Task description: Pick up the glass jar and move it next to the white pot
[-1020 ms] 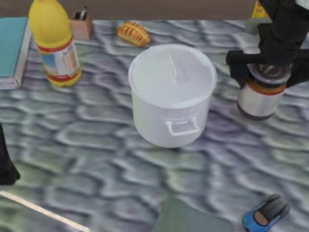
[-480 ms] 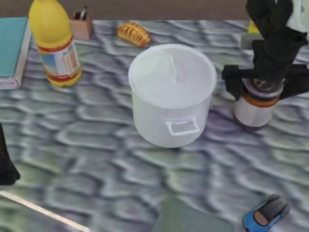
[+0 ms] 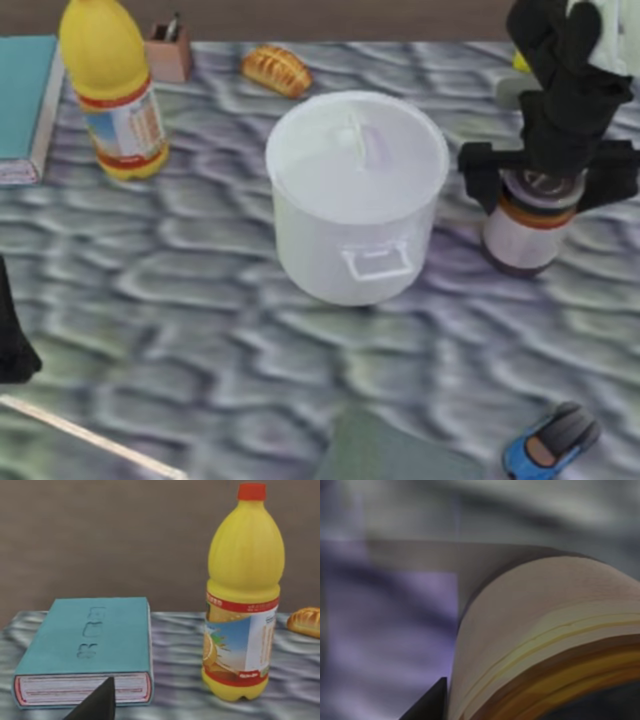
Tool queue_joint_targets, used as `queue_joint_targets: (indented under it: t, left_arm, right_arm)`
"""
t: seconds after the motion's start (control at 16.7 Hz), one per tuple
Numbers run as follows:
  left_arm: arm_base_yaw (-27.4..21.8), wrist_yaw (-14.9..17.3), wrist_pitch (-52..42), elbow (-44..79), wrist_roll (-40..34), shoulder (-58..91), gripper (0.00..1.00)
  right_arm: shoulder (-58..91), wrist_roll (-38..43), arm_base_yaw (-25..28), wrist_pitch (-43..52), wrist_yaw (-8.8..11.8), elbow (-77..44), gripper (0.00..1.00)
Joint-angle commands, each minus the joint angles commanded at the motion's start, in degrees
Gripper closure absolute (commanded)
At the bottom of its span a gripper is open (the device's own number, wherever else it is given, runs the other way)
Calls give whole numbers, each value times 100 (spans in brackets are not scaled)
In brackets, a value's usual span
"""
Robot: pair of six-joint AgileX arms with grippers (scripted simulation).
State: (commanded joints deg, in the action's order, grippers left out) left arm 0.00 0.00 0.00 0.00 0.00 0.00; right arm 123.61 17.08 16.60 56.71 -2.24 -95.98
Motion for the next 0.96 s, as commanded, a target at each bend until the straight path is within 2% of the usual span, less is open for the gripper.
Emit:
queue_joint_targets:
  t: [0.6, 0.96]
  left_arm:
    - [0, 0, 0, 0, 0, 0, 0]
    - [0, 0, 0, 0, 0, 0, 0]
  right_arm:
    - [0, 0, 0, 0, 0, 0, 2]
    - [0, 0, 0, 0, 0, 0, 0]
